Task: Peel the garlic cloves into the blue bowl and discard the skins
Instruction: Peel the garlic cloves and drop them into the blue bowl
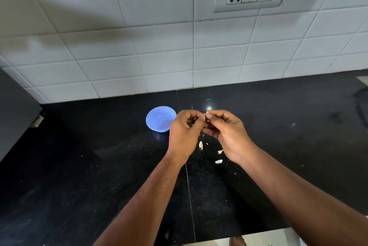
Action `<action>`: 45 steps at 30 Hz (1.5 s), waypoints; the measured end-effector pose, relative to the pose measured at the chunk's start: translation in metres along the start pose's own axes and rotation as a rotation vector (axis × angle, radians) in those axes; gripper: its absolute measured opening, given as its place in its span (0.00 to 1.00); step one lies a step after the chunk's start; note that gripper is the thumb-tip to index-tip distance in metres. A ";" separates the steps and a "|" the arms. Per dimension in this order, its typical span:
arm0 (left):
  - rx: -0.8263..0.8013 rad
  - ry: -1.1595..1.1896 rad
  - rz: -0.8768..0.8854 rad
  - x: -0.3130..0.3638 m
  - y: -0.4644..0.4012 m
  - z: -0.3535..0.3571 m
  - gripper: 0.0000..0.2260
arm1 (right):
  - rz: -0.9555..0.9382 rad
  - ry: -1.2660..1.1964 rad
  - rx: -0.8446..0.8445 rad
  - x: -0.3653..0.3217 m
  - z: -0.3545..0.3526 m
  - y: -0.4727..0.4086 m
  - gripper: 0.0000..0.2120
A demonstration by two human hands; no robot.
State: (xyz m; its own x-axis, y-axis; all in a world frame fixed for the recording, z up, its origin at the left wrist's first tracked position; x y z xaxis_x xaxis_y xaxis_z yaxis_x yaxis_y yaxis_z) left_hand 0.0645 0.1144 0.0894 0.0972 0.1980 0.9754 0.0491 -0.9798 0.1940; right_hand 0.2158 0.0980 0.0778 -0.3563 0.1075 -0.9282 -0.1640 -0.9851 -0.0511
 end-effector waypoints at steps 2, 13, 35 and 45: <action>-0.010 0.078 -0.038 -0.003 -0.001 -0.003 0.03 | 0.024 -0.076 0.013 0.003 0.003 0.001 0.07; -0.099 0.066 -0.129 -0.002 0.000 -0.016 0.10 | -0.025 0.020 -0.004 0.006 0.014 0.001 0.07; -0.246 0.114 -0.339 -0.014 -0.011 0.004 0.05 | -0.149 0.302 0.049 -0.002 0.005 0.005 0.06; -0.239 0.234 -0.393 -0.006 -0.028 0.023 0.06 | -0.223 0.423 -0.085 -0.028 -0.004 -0.024 0.07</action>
State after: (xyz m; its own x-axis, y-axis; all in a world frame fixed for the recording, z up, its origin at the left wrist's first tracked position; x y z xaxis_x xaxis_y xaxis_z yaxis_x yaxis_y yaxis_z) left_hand 0.0851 0.1415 0.0762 -0.1090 0.5677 0.8160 -0.1938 -0.8173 0.5427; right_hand 0.2337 0.1177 0.1035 0.0868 0.2705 -0.9588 -0.1114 -0.9537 -0.2792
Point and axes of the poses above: each hand's wrist, its own y-axis away from the middle knuckle, its own z-axis out of the palm, x = y × z, the point moved 9 cm from there along -y, towards the middle knuckle, and after that the axes turned 14 degrees about -z, right-handed, at the moved point
